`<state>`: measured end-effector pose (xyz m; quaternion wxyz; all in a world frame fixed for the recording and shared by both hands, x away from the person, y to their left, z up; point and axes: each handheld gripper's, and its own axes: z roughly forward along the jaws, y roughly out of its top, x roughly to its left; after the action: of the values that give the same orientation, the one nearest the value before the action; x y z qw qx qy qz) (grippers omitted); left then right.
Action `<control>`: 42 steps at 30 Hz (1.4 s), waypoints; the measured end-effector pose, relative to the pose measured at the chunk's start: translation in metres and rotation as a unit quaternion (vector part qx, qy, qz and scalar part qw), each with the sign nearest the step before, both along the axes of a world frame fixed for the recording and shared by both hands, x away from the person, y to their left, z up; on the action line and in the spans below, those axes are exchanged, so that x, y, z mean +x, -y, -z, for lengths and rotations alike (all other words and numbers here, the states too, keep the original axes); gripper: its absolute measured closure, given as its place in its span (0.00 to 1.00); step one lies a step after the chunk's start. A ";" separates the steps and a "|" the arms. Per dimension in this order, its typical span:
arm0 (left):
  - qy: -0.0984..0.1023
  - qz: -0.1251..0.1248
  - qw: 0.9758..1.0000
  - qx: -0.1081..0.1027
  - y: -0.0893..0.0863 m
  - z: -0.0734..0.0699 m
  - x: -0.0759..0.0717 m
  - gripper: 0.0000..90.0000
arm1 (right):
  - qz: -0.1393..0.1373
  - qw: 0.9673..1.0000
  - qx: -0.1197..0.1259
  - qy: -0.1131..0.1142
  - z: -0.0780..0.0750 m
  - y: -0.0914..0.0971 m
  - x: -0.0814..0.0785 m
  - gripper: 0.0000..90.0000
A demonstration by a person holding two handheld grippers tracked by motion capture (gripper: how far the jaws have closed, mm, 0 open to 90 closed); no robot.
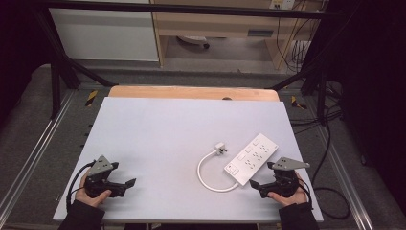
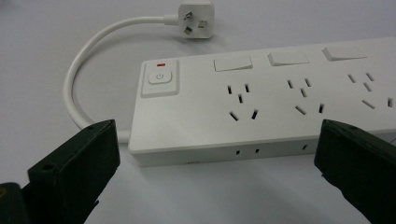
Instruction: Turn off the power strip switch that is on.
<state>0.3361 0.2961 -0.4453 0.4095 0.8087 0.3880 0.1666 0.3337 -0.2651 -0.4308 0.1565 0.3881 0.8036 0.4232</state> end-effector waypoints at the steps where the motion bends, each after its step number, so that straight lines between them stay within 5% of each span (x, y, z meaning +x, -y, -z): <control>1: 0.000 0.000 1.000 0.000 0.000 0.000 0.000 0.05 | 0.001 1.000 -0.003 0.001 0.000 -0.001 0.000 0.01; 12: 0.000 -0.002 1.000 0.004 0.001 0.000 0.000 0.05 | -0.011 1.000 -0.010 0.005 -0.003 -0.009 0.002 0.07; 42: 0.005 -0.009 1.000 0.008 -0.001 0.000 0.000 0.05 | -0.013 1.000 0.009 0.022 -0.015 -0.015 0.007 0.62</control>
<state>0.3361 0.2974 -0.4456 0.4031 0.8079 0.3917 0.1773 0.3403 -0.2496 -0.4162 0.1650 0.3692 0.8012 0.4410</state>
